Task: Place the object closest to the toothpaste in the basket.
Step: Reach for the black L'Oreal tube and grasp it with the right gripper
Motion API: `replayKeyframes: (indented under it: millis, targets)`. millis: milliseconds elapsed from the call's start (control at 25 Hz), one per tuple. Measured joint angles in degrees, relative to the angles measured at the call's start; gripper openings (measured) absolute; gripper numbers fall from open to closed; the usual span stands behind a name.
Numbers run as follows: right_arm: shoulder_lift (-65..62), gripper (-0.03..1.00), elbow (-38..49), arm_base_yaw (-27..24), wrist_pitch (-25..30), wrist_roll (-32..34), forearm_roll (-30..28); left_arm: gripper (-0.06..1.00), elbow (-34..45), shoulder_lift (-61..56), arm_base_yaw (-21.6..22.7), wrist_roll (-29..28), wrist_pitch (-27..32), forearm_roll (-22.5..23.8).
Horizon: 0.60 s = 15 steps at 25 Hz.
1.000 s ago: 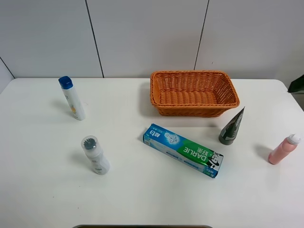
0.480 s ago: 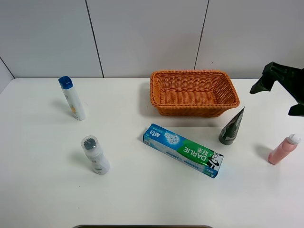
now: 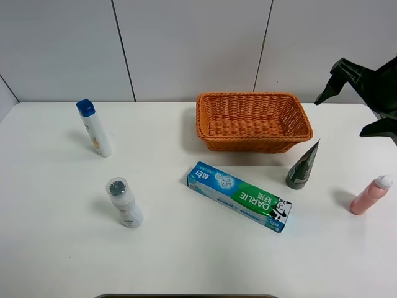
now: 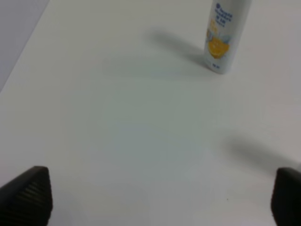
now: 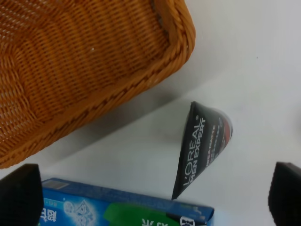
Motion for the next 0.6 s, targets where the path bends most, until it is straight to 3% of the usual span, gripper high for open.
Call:
replayKeyframes:
  millis: [600]
  targets:
    - [10.3,0.99,-0.2,3.4,0.2,4.6,-2.5,0.94,0.0,0.0,0.0,0.0,0.0,0.0]
